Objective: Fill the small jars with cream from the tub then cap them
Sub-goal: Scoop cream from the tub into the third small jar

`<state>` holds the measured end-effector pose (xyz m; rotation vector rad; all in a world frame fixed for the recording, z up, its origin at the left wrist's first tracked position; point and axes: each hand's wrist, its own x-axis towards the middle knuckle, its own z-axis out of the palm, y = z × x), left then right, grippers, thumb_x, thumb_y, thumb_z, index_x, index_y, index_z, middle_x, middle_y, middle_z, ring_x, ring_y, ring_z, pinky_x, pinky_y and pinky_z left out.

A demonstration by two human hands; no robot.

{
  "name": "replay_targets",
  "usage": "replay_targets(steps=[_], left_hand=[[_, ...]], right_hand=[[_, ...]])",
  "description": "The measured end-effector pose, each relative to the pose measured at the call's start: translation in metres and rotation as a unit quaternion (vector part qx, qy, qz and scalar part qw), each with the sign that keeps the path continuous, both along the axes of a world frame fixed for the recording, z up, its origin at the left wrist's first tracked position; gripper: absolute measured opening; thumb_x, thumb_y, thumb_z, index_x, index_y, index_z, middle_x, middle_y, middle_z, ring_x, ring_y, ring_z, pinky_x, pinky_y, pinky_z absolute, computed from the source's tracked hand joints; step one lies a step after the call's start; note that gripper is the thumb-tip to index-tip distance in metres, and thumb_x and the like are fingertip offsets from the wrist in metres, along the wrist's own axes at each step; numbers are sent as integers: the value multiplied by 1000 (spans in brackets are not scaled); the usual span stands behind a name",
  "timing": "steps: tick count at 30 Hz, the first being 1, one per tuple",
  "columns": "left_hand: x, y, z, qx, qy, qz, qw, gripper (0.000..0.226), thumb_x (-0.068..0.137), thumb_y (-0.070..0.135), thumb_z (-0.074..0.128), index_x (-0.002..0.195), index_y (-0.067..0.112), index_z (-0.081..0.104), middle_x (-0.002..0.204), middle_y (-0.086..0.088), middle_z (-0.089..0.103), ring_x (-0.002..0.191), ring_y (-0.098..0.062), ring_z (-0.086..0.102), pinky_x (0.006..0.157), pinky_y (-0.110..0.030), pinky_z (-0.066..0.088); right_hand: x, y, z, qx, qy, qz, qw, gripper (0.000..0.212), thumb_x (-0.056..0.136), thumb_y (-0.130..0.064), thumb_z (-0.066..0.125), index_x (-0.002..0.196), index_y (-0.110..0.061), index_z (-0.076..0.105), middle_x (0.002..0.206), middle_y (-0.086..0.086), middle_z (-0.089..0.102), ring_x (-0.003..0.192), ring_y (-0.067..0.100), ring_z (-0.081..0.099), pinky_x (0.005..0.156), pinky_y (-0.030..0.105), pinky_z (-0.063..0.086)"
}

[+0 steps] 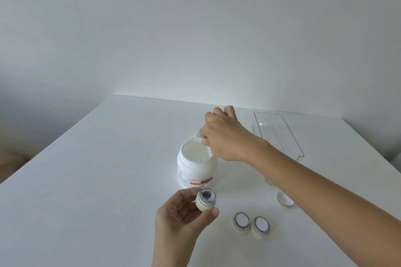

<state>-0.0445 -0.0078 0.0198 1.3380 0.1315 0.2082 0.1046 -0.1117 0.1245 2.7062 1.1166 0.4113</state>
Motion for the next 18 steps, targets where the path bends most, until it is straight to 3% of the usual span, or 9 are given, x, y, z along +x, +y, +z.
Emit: replay_targets(steps=[2, 4, 7, 10, 13, 15, 18], left_hand=[[0, -1, 0, 3, 1, 0, 1000, 39, 50, 2, 85, 84, 18, 78, 80, -13, 79, 68, -18, 75, 63, -21, 58], [0, -1, 0, 1, 2, -1, 1000, 37, 50, 1, 85, 83, 15, 78, 80, -14, 79, 68, -19, 75, 62, -20, 58], [0, -1, 1, 2, 1, -3, 1000, 37, 51, -1, 86, 83, 16, 78, 79, -14, 79, 68, -18, 75, 61, -19, 57], [1, 0, 1, 2, -3, -4, 1000, 37, 55, -7, 86, 83, 15, 79, 79, -14, 79, 68, -18, 75, 61, -19, 57], [2, 1, 1, -5, -5, 6, 1000, 34, 50, 0, 85, 82, 10, 78, 79, -14, 78, 68, -19, 75, 61, -19, 57], [4, 1, 0, -6, -4, 11, 1000, 37, 51, -3, 86, 85, 7, 76, 80, -14, 78, 69, -19, 75, 61, -19, 57], [7, 0, 1, -5, 0, 17, 1000, 37, 60, -17, 84, 89, 3, 74, 82, -13, 79, 70, -16, 75, 61, -17, 57]], right_hand=[[2, 1, 3, 32, 70, -44, 996, 36, 94, -22, 48, 59, -16, 43, 71, -2, 35, 84, 25, 36, 75, 36, 19], [6, 0, 5, 92, 148, -94, 980, 37, 93, -22, 49, 58, -14, 39, 65, 1, 40, 81, 26, 40, 77, 37, 23], [8, -5, 6, 182, 216, -162, 946, 29, 92, -19, 50, 65, -10, 47, 68, 6, 41, 73, 27, 41, 77, 37, 23], [12, -15, 4, 261, 267, -217, 902, 32, 92, -22, 53, 83, 7, 65, 71, 8, 44, 72, 25, 42, 86, 37, 28], [15, -26, 0, 339, 322, -242, 850, 29, 91, -24, 57, 85, 1, 71, 72, 6, 54, 80, 25, 50, 97, 40, 33], [16, -32, -3, 383, 352, -249, 817, 24, 91, -24, 58, 80, -7, 71, 86, 6, 64, 93, 26, 54, 102, 42, 35], [19, -41, -5, 434, 393, -255, 769, 21, 91, -25, 60, 78, -12, 70, 89, -4, 61, 101, 21, 50, 87, 30, 34]])
